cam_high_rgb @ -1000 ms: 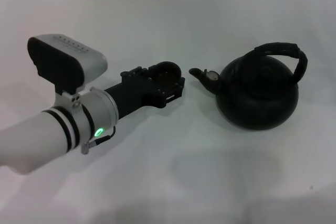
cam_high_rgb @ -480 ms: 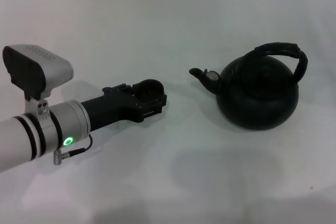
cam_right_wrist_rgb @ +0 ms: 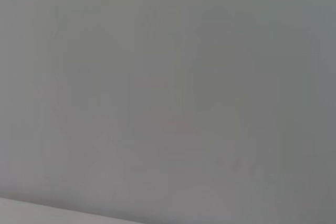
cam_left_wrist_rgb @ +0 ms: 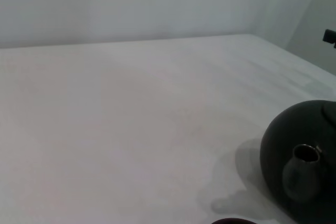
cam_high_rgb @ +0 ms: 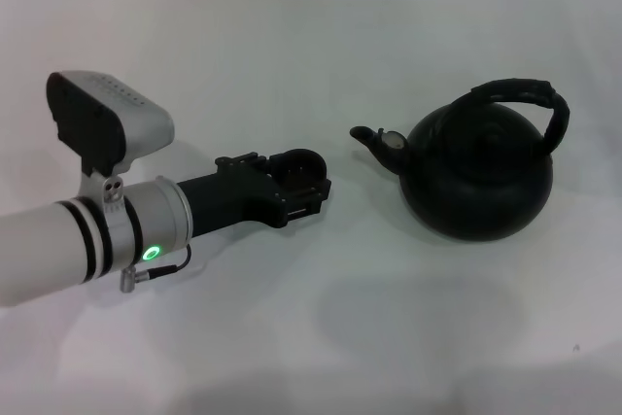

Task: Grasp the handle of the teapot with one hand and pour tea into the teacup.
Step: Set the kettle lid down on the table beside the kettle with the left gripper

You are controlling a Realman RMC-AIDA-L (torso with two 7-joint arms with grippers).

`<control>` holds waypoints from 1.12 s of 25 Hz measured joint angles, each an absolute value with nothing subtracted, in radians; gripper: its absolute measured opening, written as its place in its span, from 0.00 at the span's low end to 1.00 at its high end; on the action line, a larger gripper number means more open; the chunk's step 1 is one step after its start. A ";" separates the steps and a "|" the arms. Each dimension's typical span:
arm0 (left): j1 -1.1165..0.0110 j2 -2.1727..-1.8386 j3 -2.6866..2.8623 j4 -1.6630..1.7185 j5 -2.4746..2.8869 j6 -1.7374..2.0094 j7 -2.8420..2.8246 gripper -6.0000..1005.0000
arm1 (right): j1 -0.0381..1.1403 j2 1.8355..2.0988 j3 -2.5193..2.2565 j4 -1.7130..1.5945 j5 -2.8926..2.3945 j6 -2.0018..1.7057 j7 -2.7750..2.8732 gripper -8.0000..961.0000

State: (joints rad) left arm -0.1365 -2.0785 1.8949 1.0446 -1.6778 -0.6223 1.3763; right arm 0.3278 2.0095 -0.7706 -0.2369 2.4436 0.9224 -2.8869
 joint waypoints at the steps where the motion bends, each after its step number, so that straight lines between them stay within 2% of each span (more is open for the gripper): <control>1: -0.146 -2.079 1.895 1.036 -1.678 -0.622 1.374 0.70 | 0.328 2.010 -0.771 -0.237 2.444 0.922 -2.887 0.83; 28: -0.183 -2.075 1.894 1.009 -1.694 -0.647 1.358 0.70 | 0.321 2.010 -0.775 -0.236 2.444 0.924 -2.887 0.83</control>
State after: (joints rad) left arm -0.1834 -2.0746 1.8941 1.0095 -1.6936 -0.6466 1.3580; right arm 0.3212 2.0096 -0.7747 -0.2362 2.4435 0.9243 -2.8869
